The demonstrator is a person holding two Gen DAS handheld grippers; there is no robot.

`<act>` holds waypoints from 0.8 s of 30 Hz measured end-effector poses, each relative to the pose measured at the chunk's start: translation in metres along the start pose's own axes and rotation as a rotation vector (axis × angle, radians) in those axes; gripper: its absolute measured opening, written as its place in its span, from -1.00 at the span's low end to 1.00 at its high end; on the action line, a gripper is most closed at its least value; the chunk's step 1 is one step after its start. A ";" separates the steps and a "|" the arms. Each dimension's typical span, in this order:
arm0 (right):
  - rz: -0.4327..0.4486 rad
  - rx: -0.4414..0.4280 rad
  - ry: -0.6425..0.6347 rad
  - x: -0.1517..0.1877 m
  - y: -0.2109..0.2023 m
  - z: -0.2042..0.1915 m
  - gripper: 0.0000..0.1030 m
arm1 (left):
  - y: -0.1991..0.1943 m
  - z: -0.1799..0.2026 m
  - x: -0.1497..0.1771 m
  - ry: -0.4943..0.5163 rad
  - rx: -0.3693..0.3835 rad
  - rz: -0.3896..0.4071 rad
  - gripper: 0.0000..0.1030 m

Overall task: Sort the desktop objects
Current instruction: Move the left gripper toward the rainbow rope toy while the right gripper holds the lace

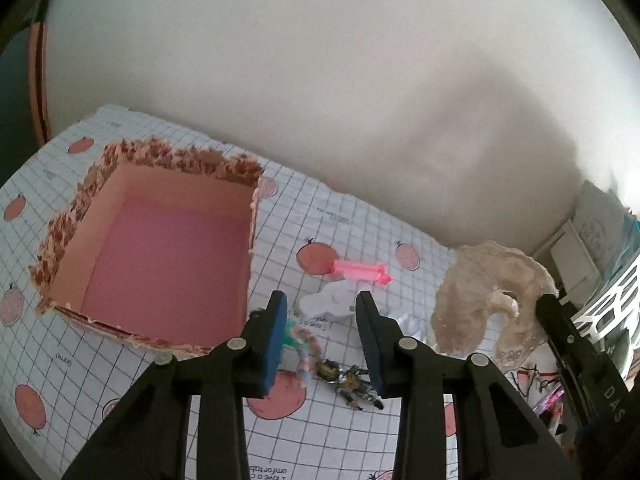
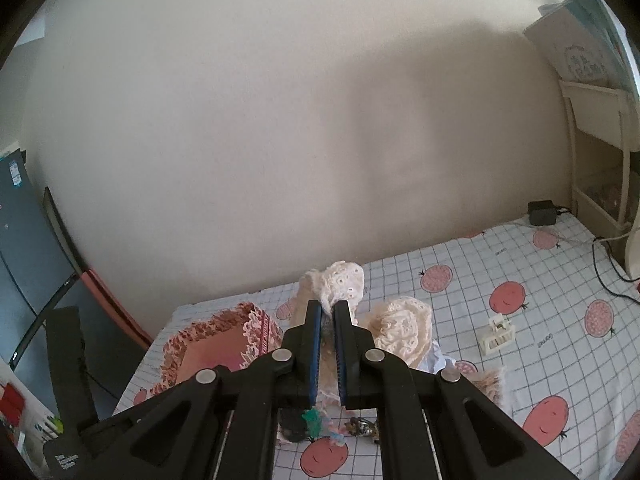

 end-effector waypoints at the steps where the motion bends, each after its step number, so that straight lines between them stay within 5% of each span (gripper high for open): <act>1: -0.005 0.004 -0.002 0.001 0.000 0.001 -0.86 | 0.002 -0.002 0.002 0.001 -0.002 -0.008 -0.28; 9: -0.073 0.030 -0.031 0.021 0.008 0.012 -0.86 | 0.019 -0.022 0.038 0.010 -0.027 -0.121 -0.27; 24: -0.179 0.057 -0.094 0.049 0.019 0.023 -0.86 | 0.039 -0.084 0.080 -0.037 -0.140 -0.279 0.36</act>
Point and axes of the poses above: each gripper's, at about its wrist camera, not at the fingertips, and y roughly the way its jaws point, z to its right, x to its underside, the point moved 7 cm from there along y, roughly the way its jaws point, and after that the axes turned 13 degrees about z, right-handed, at the moved point
